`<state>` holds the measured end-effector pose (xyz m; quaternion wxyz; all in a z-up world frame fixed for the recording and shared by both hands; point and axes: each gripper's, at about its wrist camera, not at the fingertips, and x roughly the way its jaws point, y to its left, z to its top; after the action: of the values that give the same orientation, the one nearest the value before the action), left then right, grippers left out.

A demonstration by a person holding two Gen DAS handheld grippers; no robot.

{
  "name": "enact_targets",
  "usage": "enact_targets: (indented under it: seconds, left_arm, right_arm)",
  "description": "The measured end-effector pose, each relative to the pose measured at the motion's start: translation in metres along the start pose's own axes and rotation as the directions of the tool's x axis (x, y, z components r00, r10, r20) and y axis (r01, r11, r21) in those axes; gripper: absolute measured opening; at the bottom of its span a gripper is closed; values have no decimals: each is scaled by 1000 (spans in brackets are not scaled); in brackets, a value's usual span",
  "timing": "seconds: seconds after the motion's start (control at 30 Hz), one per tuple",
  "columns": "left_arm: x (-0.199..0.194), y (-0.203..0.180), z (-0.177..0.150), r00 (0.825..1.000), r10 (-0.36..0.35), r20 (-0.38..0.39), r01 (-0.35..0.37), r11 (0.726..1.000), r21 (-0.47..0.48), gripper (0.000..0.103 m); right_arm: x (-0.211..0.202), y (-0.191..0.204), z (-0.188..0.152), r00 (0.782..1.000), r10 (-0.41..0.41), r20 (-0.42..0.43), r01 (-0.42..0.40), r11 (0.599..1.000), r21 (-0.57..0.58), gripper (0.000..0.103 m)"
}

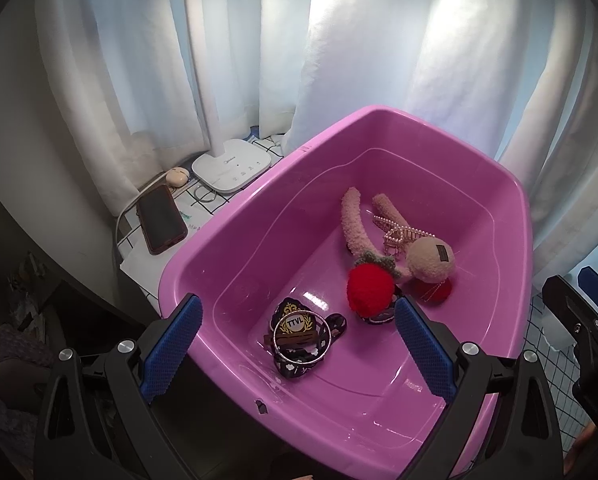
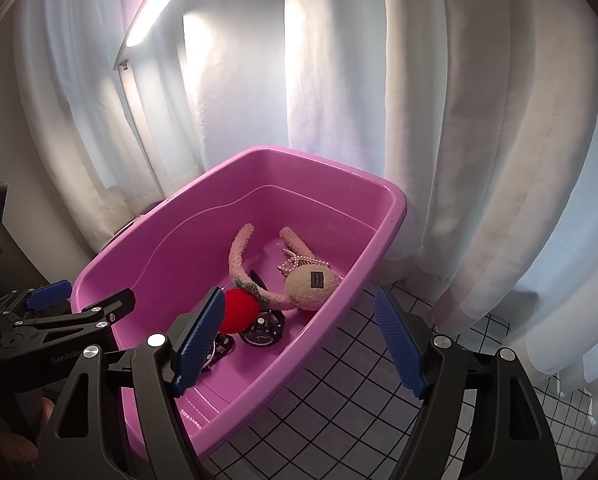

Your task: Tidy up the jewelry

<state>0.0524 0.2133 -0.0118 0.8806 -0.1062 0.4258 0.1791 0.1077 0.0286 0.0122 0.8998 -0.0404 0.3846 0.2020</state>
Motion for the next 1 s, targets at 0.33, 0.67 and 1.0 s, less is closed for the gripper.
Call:
enact_targets:
  seconds: [0.33, 0.67, 1.0]
  left_arm:
    - [-1, 1, -1, 1000, 8, 0, -8, 1000, -3, 95]
    - [0, 2, -1, 1000, 11, -6, -11, 1000, -2, 95]
    - [0, -1, -2, 1000, 11, -9, -11, 1000, -6, 95]
  right_arm:
    - [-2, 0, 0, 1000, -1, 6, 1, 1000, 4, 73]
    - [-1, -5, -2, 1000, -10, 3, 10, 1000, 17, 73]
    - [1, -8, -3, 1000, -9, 2, 9, 1000, 23, 73]
